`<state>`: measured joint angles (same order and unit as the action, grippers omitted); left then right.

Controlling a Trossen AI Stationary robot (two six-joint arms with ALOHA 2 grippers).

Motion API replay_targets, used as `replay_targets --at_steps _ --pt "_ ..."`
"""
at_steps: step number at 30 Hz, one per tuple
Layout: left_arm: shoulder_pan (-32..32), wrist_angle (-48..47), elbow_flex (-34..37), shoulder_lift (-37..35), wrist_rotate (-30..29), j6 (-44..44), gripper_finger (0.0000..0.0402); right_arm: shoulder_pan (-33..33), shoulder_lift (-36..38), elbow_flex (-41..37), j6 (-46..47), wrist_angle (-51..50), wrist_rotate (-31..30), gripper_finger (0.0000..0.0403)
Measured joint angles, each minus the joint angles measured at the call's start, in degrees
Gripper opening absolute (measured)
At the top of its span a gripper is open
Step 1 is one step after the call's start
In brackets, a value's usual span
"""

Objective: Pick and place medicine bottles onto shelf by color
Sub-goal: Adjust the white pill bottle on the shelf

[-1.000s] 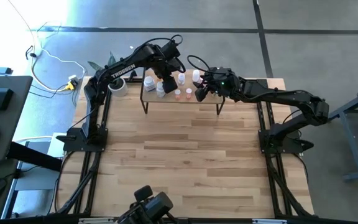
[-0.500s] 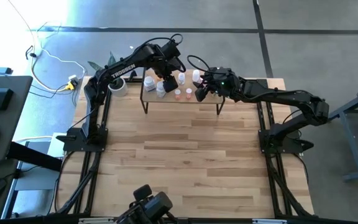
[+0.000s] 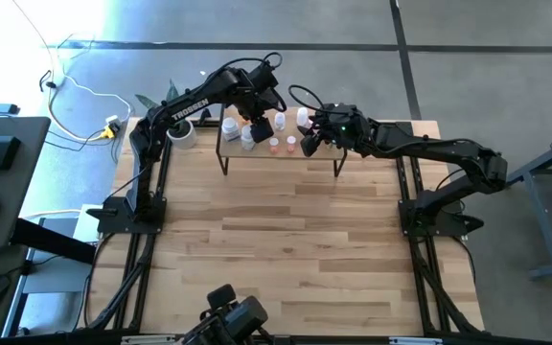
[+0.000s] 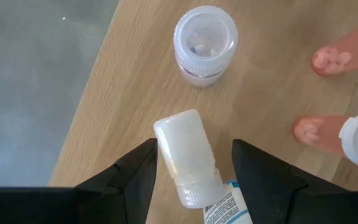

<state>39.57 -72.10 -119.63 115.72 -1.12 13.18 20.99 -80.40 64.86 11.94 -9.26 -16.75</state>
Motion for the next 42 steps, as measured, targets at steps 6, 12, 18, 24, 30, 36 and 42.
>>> replay_targets --at_steps 6,12,18,24,30,36,42 --pt "0.2 0.1 0.0 0.0 -1.3 -2.5 0.0195 0.0 0.0 0.0 -0.1 0.0 0.0 0.0229" --pt "-0.2 0.1 0.0 1.5 -1.3 -2.6 0.0195 0.0 0.0 0.0 -0.4 0.0 0.0 0.0229" --pt "-0.7 -0.2 0.0 2.8 -2.0 -4.0 0.0195 0.0 0.0 0.0 -0.1 0.0 0.6 0.0229" --pt "-0.6 -0.1 0.0 2.8 -2.6 -3.1 0.0195 -0.1 0.0 0.0 0.0 0.0 0.8 0.0229" --pt "-0.6 -0.1 0.0 2.8 -2.6 -1.1 0.0195 -0.1 0.0 0.0 0.0 0.0 0.8 0.0229" --pt "-0.6 -0.2 -0.1 4.8 -2.3 -1.7 0.0195 -0.1 0.0 0.0 0.0 0.0 0.8 0.0229" --pt "-0.6 -0.5 -0.1 5.1 -2.5 -1.6 0.0195 -0.1 0.0 0.0 -0.3 0.0 0.8 0.0229"
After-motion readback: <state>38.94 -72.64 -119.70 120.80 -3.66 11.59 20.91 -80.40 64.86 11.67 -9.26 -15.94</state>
